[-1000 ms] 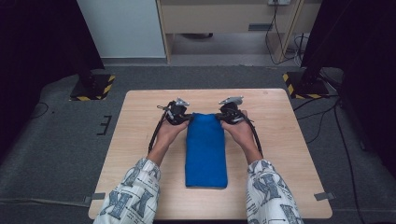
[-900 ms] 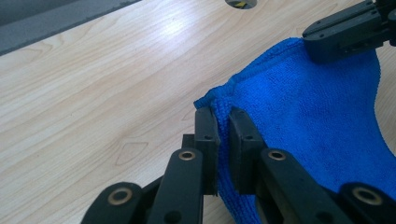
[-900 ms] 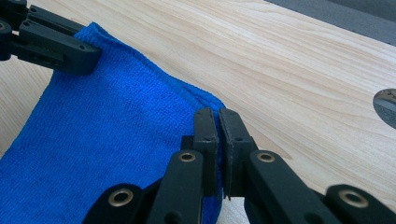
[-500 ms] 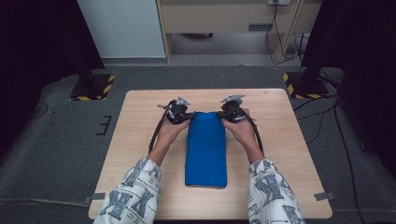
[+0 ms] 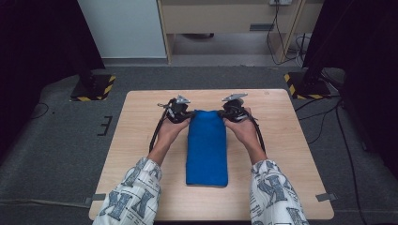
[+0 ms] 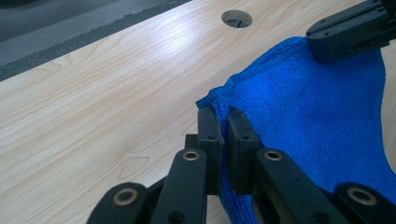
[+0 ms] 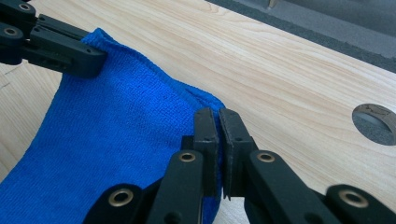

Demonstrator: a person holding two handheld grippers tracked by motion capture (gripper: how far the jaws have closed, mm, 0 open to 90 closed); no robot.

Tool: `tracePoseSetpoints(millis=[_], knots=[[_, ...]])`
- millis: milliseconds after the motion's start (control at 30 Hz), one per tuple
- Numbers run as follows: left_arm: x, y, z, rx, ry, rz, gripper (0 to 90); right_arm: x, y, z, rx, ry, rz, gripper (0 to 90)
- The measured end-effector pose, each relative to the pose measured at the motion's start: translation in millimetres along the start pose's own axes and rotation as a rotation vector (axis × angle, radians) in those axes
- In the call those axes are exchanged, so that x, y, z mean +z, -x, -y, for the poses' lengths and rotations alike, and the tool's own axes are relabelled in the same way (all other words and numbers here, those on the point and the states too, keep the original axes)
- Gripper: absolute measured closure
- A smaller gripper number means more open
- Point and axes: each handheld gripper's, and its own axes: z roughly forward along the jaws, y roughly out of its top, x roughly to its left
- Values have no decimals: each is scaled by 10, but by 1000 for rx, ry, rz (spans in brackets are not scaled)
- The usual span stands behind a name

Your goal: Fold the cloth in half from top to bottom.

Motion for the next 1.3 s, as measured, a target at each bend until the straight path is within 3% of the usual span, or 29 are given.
tracePoseSetpoints(millis=[233,533,867,1300], knots=[[-40,-16,-16,-10,16,-6,857,-28,-27,-53,-8,7,-2,870],[-138,-32,-110,7,22,-10,857,-87,-59,-135,-16,27,3,869],[-214,22,-96,24,30,1,858,-140,-71,-79,-2,57,-4,869],[-382,93,-36,47,50,29,860,-324,-172,1,-46,80,-32,869]])
